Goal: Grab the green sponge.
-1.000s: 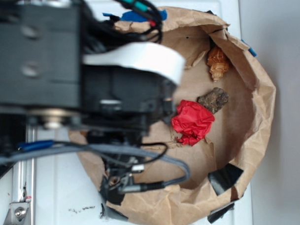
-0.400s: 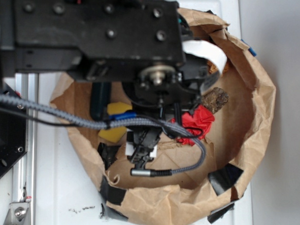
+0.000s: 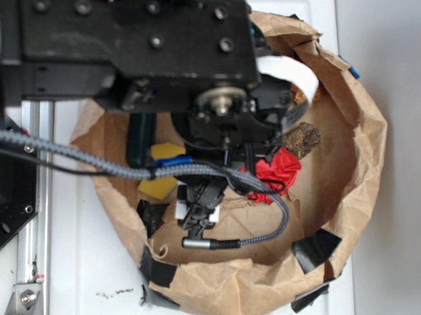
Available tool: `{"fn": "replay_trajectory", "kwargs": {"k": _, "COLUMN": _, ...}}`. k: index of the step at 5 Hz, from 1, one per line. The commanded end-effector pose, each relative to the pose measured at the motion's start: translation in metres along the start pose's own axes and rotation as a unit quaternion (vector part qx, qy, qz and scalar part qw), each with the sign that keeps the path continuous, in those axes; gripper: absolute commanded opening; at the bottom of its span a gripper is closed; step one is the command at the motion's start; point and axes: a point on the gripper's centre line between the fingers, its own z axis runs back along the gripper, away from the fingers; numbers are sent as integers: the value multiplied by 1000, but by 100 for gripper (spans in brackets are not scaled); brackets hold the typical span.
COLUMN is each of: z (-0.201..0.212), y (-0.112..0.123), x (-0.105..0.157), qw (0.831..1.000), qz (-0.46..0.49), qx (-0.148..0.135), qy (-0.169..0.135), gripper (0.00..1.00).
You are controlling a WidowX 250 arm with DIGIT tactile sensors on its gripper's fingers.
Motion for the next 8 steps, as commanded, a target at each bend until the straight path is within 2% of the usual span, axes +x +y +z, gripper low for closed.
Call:
{"fn": "replay_trajectory", "kwargs": {"k": 1, "z": 9, "y": 6, "x": 6, "qw": 1000, "qz": 9, "qx": 3, "qy": -19, "gripper": 100}}
{"fn": "replay_trajectory", "kwargs": {"k": 2, "z": -1, "y": 15, "x": -7, "qw": 999, "qz": -19, "qx": -11, "qy": -23, "gripper": 100}}
{"fn": "replay_trajectory", "kwargs": {"k": 3, "z": -10, "y": 20, "x": -13, "qw": 999, "qz": -18, "qx": -6, "qy": -39, "gripper": 100}}
{"fn": "replay_trajectory", "kwargs": {"k": 4, "z": -16, "y": 26, "x": -19, "qw": 999, "qz": -24, "qx": -8, "qy": -41, "gripper": 100}}
{"fn": "replay_trajectory", "kwargs": {"k": 6, "z": -29, "y": 20, "x": -21, "qw": 998, "qz": -39, "qx": 3, "qy": -39, "gripper": 100}}
{"fn": "replay_trajectory", "kwargs": {"k": 7, "z": -31, "y": 13, "x": -20, "qw": 1000, "qz": 13, "qx": -13, "qy": -13, "gripper": 100}}
{"fn": "replay_trajectory", "kwargs": {"k": 8, "z": -35, "y": 8, "x": -18, "qw": 998, "qz": 63, "qx": -23, "qy": -11, "gripper": 100}}
